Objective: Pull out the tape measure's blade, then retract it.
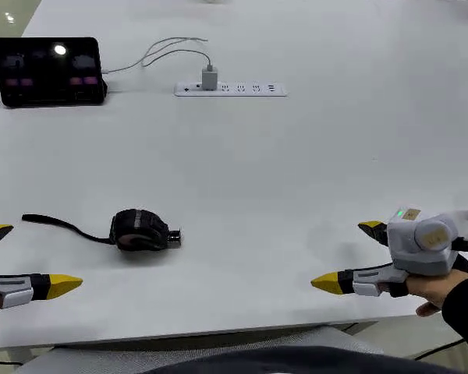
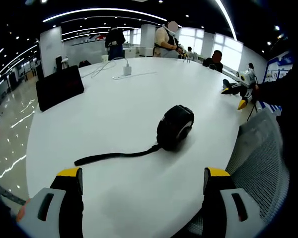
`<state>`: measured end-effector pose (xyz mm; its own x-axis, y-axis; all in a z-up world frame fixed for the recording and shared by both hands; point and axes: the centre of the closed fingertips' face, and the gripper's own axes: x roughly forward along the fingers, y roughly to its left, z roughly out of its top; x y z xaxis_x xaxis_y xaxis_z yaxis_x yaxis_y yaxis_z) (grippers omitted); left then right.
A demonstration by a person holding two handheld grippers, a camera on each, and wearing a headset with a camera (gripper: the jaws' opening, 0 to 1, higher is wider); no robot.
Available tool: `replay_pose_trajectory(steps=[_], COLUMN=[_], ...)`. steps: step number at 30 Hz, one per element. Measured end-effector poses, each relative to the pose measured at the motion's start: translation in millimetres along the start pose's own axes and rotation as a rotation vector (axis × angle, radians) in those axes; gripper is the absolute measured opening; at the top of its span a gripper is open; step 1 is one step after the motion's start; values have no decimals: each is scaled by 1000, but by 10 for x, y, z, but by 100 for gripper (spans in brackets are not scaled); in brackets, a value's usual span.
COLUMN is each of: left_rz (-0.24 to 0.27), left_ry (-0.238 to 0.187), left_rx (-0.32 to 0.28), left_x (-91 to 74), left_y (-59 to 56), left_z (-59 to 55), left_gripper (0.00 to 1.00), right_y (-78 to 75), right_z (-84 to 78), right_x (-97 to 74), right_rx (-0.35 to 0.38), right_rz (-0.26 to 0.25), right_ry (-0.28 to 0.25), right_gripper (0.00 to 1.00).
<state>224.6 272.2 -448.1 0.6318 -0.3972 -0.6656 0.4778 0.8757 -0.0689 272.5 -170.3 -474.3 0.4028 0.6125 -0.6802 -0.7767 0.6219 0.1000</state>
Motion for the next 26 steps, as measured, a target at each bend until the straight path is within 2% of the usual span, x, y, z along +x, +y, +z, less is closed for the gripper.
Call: replay_pose_trajectory(steps=[6,9,10,11,12,16,26], left_rz=[-21,-49,-54,-59,-83,-78,-51], left_ry=[-3,-1,7,8,21,29,15], left_rx=[-7,-16,-22,-23,-31,-29,-3], left_x=[-18,-33,-25,-12,-2,15,3], left_y=[-37,-89,-93,-97,-135,-120,-36], left_z=[42,32,8,-8,-45,-77,-41], left_gripper=[99,89,89,94,95,98,99], right_y=[31,30,32,27,24,35,61], right_z=[-18,-49,-53,-63,-77,-102,-68], right_x=[-36,-55,-57,-60,-64,-69,-66], right_rx=[-4,-20,-21,-23,-21,-14,-26], right_rz=[5,1,1,0,-2,-3,7], right_ry=[15,24,24,27,31,38,31], right_gripper=[99,99,99,99,99,99,99])
